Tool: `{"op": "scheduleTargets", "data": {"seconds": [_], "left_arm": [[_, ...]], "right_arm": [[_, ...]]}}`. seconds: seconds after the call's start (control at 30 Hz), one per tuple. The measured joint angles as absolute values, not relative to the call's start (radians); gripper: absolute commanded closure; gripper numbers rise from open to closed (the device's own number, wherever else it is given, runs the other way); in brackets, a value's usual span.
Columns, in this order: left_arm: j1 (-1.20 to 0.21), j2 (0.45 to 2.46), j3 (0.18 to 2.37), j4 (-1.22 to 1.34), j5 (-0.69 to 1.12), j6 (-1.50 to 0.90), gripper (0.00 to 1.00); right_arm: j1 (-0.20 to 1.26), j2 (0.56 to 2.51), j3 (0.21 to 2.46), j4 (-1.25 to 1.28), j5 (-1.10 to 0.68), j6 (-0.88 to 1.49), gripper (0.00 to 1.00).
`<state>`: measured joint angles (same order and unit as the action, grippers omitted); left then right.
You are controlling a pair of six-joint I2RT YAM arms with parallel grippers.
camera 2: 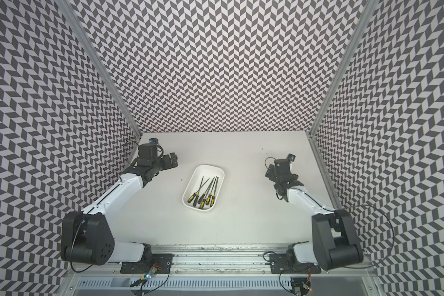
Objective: Put the file tool into the storage box
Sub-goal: Reset both arms
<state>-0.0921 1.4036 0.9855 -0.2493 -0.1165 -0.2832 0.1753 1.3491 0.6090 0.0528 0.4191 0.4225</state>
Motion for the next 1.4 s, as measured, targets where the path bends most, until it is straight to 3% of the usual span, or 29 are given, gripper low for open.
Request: {"op": "scheduleTargets", "data": {"seconds": [0.3, 0.53, 0.7, 0.9, 1.07, 1.4], "left_arm": [[0.014, 1.364, 0.777, -0.009, -0.259, -0.245, 0.0], [0.025, 1.348, 0.612, 0.197, -0.343, -0.162, 0.0], [0.051, 1.357, 0.492, 0.482, -0.292, -0.095, 0.01], [0.066, 1.481, 0.419, 0.702, -0.134, -0.066, 0.0], [0.065, 1.473, 0.358, 0.881, -0.023, -0.064, 0.0], [-0.018, 1.551, 0.273, 1.129, -0.006, -0.012, 0.0]], "right_arm": [[0.17, 1.477, 0.517, 0.53, 0.582, 0.195, 0.0], [0.156, 1.535, 0.358, 0.907, 0.514, 0.068, 0.01], [0.089, 1.534, 0.211, 1.15, 0.342, 0.034, 0.01], [0.076, 1.537, 0.242, 1.208, 0.267, 0.028, 0.0], [0.075, 1.542, 0.238, 1.263, 0.254, 0.028, 0.0], [0.075, 1.537, 0.21, 1.274, 0.252, 0.029, 0.0]]}}
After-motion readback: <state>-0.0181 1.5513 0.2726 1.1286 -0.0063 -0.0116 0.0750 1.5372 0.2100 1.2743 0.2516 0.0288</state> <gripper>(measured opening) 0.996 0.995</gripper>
